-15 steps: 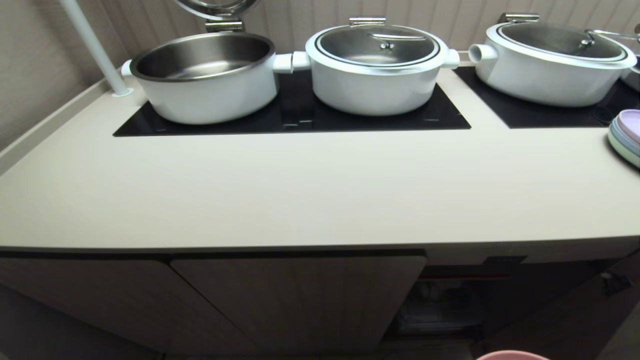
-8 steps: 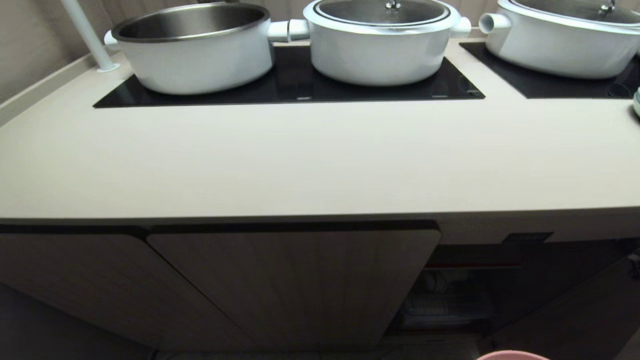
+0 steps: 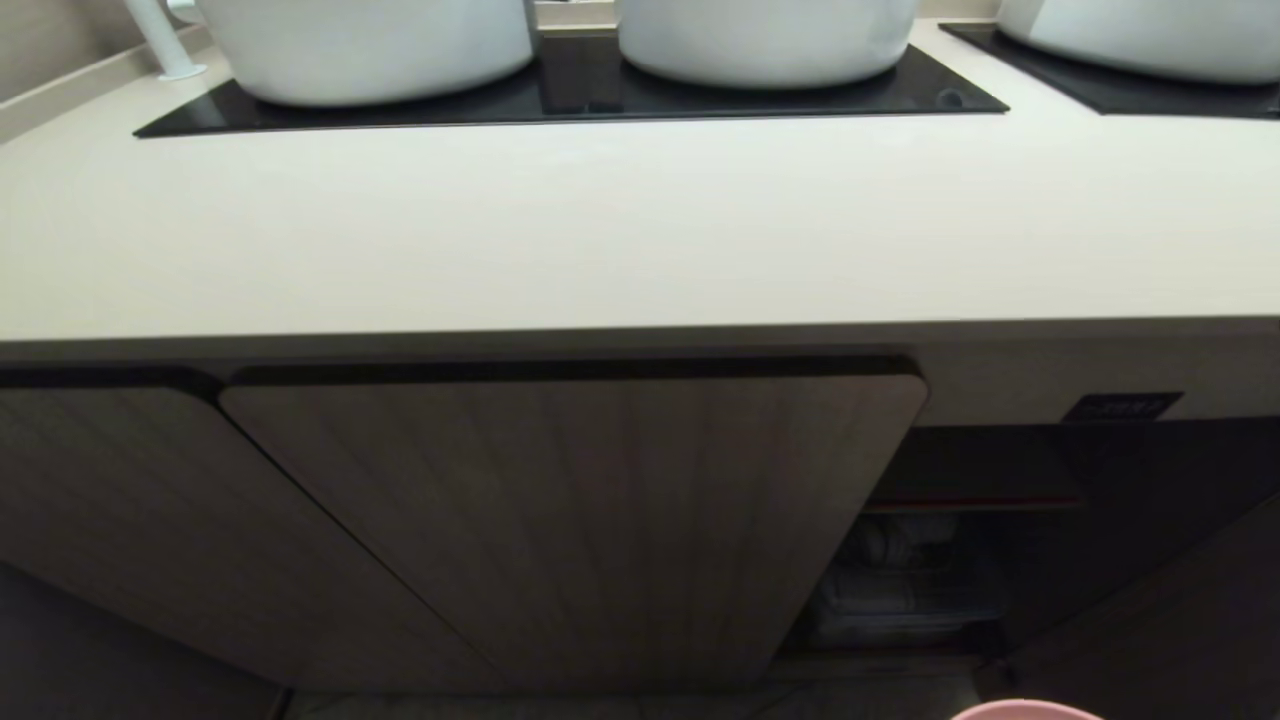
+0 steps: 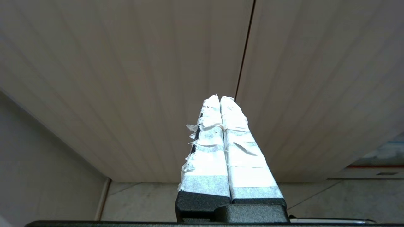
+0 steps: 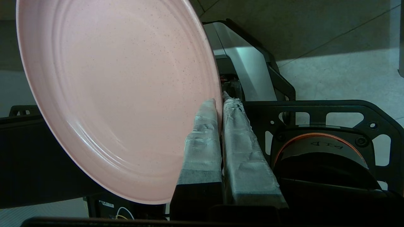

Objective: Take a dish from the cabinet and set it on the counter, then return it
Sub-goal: Put it back into the cabinet

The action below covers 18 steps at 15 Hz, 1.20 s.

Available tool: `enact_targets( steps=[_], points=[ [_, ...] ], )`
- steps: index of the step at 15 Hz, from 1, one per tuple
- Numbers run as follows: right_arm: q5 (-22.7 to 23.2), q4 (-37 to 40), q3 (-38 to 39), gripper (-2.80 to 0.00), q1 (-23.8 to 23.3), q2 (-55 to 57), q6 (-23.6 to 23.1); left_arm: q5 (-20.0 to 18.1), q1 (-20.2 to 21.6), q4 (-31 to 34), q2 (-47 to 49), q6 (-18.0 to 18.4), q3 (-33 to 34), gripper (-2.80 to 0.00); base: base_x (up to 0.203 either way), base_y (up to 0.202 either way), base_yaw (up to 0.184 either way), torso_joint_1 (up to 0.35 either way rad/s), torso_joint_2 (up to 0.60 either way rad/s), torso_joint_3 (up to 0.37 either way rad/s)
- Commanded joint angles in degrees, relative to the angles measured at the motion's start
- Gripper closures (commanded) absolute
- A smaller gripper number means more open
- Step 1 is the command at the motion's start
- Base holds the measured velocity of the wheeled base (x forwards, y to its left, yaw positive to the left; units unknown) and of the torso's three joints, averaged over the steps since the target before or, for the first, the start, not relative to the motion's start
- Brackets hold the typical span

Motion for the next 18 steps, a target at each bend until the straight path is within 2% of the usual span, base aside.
enact_targets(
  steps=[1, 13, 18],
  points=[
    [0.1, 0.3, 0.1, 0.00, -0.1, 0.0, 0.1, 0.0, 0.0, -0.1, 0.0, -0.1, 0.0, 0.00, 0.000, 0.000, 0.000, -0.201, 0.48, 0.290],
    [0.1, 0.2, 0.8, 0.00, -0.8, 0.0, -0.1, 0.0, 0.0, 0.0, 0.0, -0.1, 0.0, 0.00, 0.000, 0.000, 0.000, -0.153, 0.45, 0.298],
    [0.1, 0.2, 0.8, 0.00, -1.1, 0.0, -0.1, 0.0, 0.0, 0.0, 0.0, -0.1, 0.0, 0.00, 0.000, 0.000, 0.000, -0.019, 0.08, 0.061]
  ],
)
